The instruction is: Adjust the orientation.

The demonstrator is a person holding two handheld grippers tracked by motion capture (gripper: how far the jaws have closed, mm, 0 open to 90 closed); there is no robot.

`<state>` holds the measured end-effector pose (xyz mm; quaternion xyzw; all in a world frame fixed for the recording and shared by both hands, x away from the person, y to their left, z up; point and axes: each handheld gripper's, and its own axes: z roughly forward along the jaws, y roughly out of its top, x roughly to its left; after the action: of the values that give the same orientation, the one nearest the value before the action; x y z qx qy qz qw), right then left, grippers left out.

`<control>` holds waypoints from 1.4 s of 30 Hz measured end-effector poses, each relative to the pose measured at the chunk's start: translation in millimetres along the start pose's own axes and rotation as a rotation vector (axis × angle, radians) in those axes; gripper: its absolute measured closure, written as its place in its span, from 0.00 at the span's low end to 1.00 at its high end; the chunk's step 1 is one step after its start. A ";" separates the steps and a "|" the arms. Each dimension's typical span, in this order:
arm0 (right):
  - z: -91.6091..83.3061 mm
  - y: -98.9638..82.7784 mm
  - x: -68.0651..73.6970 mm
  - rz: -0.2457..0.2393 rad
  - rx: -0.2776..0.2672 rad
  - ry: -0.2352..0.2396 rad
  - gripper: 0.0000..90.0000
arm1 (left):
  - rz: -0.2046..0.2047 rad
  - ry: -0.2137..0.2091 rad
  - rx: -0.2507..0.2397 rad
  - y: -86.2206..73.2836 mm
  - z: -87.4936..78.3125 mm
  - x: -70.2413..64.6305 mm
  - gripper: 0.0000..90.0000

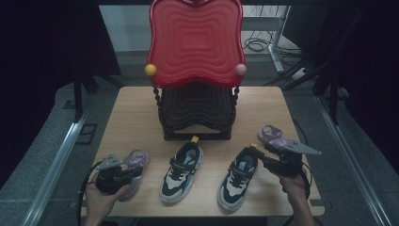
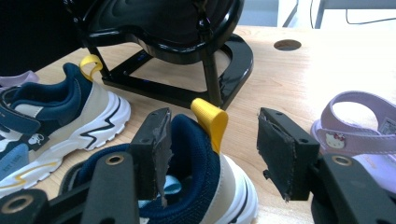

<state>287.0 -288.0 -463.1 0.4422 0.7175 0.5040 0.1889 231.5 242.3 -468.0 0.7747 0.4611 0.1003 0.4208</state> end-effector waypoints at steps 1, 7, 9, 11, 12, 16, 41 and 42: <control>-0.2 -0.3 -0.5 0.001 0.002 -0.004 0.51 | 0.004 0.006 0.017 -1.5 0.9 1.3 1.00; 1.1 -1.3 -0.4 -0.001 0.003 -0.020 0.51 | 0.018 0.010 0.073 -8.5 5.4 0.0 1.00; 1.8 -1.6 0.2 -0.003 0.008 -0.020 0.51 | 0.020 0.009 0.083 -11.0 7.2 -0.8 1.00; 3.7 -2.6 1.0 -0.013 0.017 -0.024 0.51 | 0.013 0.009 0.104 -17.9 10.5 -0.8 1.00; 4.0 -2.7 1.2 -0.014 0.018 -0.023 0.51 | 0.013 0.009 0.104 -17.9 10.5 -0.8 1.00; 5.3 -3.7 1.9 -0.017 0.026 -0.025 0.51 | 0.006 0.012 0.130 -25.4 13.3 0.3 1.00; 7.4 -6.0 3.2 -0.035 0.050 -0.052 0.50 | -0.008 0.065 0.222 -51.4 13.0 7.5 1.00; 7.6 -6.0 3.5 -0.035 0.051 -0.053 0.50 | -0.008 0.065 0.222 -51.4 13.0 7.5 1.00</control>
<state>287.9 -281.4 -471.0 0.4474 0.7325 0.4703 0.2052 210.3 252.4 -516.2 0.8111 0.4858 0.0718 0.3177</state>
